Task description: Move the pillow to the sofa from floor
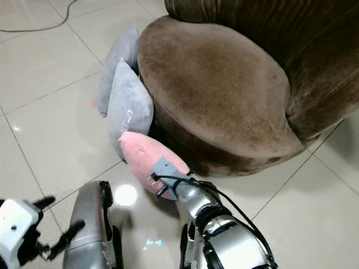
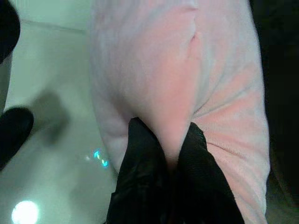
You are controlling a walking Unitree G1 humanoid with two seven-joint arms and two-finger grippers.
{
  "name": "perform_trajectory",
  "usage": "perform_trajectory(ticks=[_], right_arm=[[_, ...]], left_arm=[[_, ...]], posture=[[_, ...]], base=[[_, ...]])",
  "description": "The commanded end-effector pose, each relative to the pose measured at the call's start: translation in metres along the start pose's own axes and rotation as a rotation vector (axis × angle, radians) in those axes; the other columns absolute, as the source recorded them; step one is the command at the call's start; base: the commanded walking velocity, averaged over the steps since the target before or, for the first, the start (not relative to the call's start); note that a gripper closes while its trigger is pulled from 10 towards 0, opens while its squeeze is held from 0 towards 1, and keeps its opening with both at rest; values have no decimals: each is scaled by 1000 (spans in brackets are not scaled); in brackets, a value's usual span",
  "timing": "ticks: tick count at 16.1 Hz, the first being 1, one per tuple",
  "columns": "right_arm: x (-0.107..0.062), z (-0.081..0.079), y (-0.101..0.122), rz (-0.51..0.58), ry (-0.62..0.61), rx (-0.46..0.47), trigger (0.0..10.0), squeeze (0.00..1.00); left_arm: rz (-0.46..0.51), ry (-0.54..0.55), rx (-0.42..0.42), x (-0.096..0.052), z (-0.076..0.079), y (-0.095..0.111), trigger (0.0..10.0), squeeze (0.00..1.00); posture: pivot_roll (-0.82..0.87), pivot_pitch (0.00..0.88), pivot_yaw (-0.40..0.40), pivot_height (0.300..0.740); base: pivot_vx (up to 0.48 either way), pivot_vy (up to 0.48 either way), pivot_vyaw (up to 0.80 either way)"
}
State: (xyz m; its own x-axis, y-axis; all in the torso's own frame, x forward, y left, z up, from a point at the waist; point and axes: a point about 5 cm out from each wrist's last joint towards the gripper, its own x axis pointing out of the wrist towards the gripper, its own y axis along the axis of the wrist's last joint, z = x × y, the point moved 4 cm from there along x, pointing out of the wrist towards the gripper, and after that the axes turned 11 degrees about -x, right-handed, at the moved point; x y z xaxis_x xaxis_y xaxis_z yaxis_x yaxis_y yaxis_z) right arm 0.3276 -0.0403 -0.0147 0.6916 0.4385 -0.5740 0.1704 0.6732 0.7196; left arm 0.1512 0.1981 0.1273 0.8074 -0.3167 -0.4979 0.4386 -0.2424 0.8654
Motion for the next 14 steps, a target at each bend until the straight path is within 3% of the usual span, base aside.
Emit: perform_trajectory(ticks=[1,5,6,7,9,10,13,14], right_arm=[[-2,5,5,65,2,35,0,0],[-30,51,18,331,41,3,0,0],[-36,54,19,362,56,-14,0,0],[-56,59,17,434,115,-53,0,0],[-80,63,14,486,176,-74,0,0],[-98,74,20,540,174,-46,0,0],[-153,134,60,733,55,82,0,0],[-160,139,67,759,40,87,0,0]], left_arm=[[-1,14,-1,2,-1,-3,10000,0],[85,45,24,33,-12,6,10000,0],[95,43,26,37,-12,7,10000,0],[122,42,21,46,-11,11,10000,0],[152,41,12,56,-10,16,10000,0],[171,44,10,59,-11,19,10000,0],[225,66,-7,67,-16,28,10000,0],[229,72,-7,68,-17,29,10000,0]], posture=[[262,141,-102,520],[193,62,-87,520],[190,58,-86,520],[177,30,-79,520],[167,0,-72,520],[162,0,-69,520],[145,0,-53,520],[141,0,-50,520]], base=[[0,0,0],[0,0,0],[0,0,0],[0,0,0],[0,0,0],[0,0,0],[0,0,0],[0,0,0]])
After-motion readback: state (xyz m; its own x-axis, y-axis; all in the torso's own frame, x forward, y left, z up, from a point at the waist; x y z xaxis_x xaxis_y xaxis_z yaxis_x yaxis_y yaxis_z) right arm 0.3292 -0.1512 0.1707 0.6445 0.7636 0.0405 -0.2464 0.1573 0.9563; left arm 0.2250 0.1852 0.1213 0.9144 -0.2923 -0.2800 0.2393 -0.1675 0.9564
